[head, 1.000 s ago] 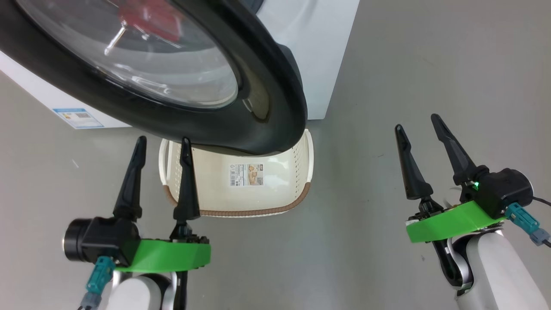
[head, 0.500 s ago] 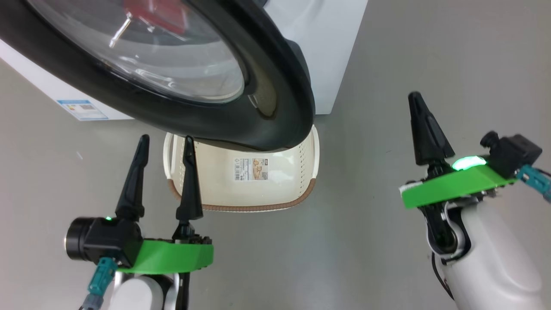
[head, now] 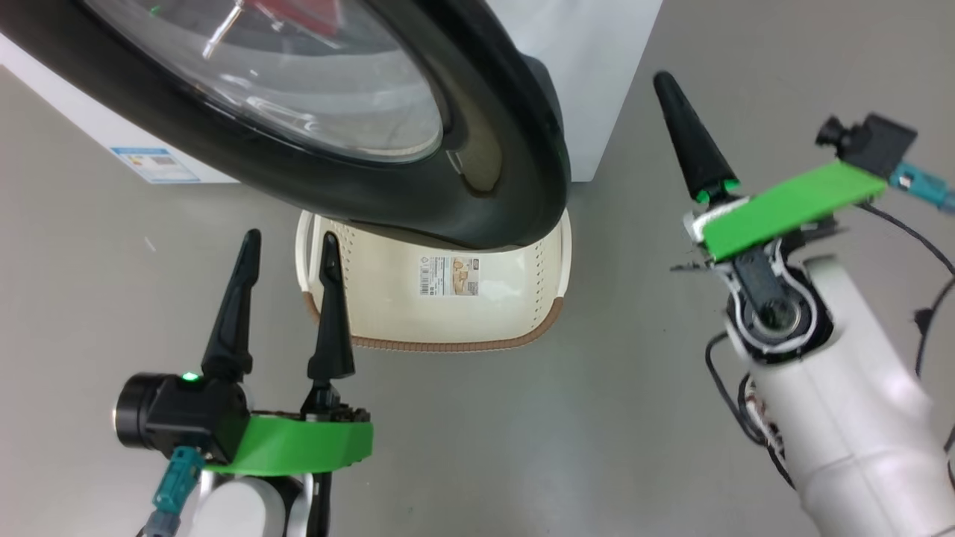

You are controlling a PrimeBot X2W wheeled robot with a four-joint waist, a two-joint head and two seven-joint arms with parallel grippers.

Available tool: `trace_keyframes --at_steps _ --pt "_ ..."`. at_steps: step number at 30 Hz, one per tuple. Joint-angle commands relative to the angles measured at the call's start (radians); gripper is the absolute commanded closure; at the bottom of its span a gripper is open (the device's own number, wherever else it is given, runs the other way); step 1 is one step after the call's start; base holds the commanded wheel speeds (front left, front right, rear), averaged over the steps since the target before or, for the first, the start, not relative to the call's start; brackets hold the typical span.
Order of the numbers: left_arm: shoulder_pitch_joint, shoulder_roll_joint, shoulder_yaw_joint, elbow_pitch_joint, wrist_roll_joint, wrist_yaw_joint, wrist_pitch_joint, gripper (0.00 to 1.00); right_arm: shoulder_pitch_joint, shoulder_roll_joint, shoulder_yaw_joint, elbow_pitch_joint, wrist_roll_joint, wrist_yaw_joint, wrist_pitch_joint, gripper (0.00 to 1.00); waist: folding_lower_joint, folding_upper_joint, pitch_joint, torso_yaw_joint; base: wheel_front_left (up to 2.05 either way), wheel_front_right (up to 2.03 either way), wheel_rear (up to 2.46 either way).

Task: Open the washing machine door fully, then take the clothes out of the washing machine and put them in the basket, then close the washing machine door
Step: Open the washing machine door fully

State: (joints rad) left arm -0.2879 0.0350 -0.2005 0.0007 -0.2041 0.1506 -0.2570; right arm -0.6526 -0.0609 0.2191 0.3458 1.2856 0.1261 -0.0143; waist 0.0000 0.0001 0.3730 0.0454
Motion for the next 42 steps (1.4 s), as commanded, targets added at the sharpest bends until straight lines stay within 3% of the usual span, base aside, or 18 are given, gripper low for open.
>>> trace_keyframes --at_steps 1,10,17,42 --pt "-0.017 0.015 0.025 -0.031 -0.005 0.008 -0.005 0.0 -0.024 0.011 0.018 -0.019 0.034 0.005 0.022 1.0 0.0 -0.0001 0.006 0.006 0.0 0.0 0.0" --pt "-0.022 0.015 0.02 -0.032 -0.009 0.013 -0.005 0.0 -0.141 0.011 0.016 0.056 0.327 0.005 0.284 1.0 0.0 -0.0001 0.027 0.027 0.0 0.0 0.0" --pt "-0.026 0.015 0.014 -0.034 -0.012 0.015 -0.005 0.0 -0.184 0.008 0.044 0.07 0.48 0.005 0.411 1.0 0.0 -0.0001 0.033 0.041 0.0 0.0 0.0" --pt "-0.006 0.015 0.007 -0.013 -0.013 0.015 -0.005 0.0 -0.122 -0.085 0.269 0.022 0.654 0.005 0.458 1.0 0.0 -0.0001 -0.041 0.048 0.0 0.0 0.0"
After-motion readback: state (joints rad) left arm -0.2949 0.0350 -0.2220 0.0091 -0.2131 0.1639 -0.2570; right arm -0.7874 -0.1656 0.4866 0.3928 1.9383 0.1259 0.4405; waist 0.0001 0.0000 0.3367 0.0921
